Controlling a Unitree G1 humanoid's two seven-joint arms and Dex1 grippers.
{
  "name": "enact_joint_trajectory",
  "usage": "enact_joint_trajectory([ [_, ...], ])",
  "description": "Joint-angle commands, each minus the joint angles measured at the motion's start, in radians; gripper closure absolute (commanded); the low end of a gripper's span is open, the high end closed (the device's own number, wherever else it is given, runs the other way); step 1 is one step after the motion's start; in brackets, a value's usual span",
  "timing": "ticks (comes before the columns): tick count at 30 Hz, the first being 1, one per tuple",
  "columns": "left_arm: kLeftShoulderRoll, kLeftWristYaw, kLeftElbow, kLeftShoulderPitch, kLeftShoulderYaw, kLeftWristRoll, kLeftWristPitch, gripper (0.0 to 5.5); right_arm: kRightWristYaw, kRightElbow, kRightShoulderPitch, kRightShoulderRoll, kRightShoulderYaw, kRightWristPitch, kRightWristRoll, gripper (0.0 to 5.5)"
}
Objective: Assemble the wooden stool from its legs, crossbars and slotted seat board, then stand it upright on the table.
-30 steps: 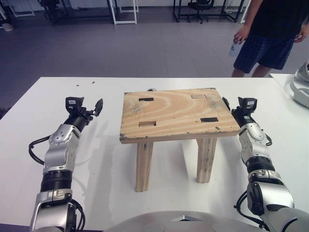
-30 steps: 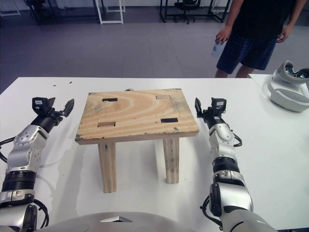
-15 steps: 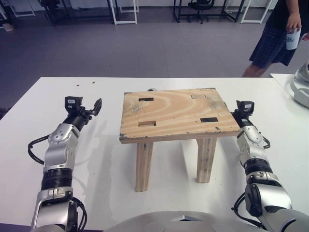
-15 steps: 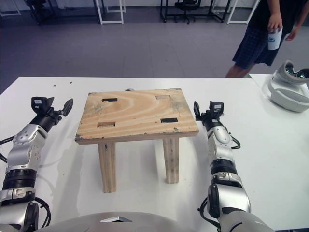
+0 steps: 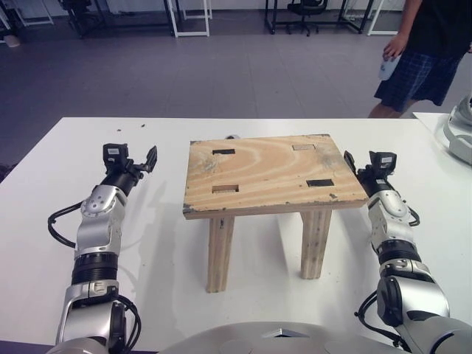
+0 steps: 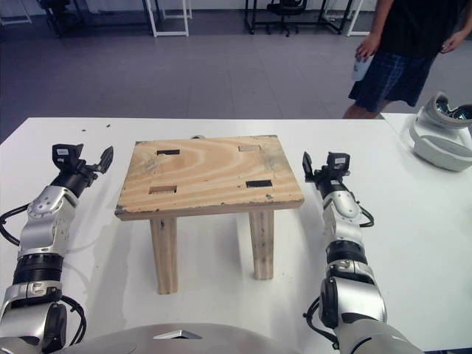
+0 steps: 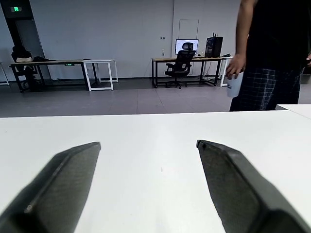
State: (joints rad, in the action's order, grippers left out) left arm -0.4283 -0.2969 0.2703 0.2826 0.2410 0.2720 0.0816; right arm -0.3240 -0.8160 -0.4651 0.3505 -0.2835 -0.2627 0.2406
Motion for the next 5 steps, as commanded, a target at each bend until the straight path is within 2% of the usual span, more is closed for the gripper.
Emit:
enact_joint_trajectory([
  [1, 0.011, -0.009, -0.031, -0.026, 0.01, 0.007, 0.015, 1.35, 0.0, 0.024, 0.008, 0.023, -0.015, 0.024, 0.005, 1.79],
  [5, 0.019, -0.027, -0.049, -0.034, 0.019, 0.032, 0.039, 1.35, 0.002, 0.042, 0.014, 0.016, -0.022, 0.036, 0.012, 1.79],
])
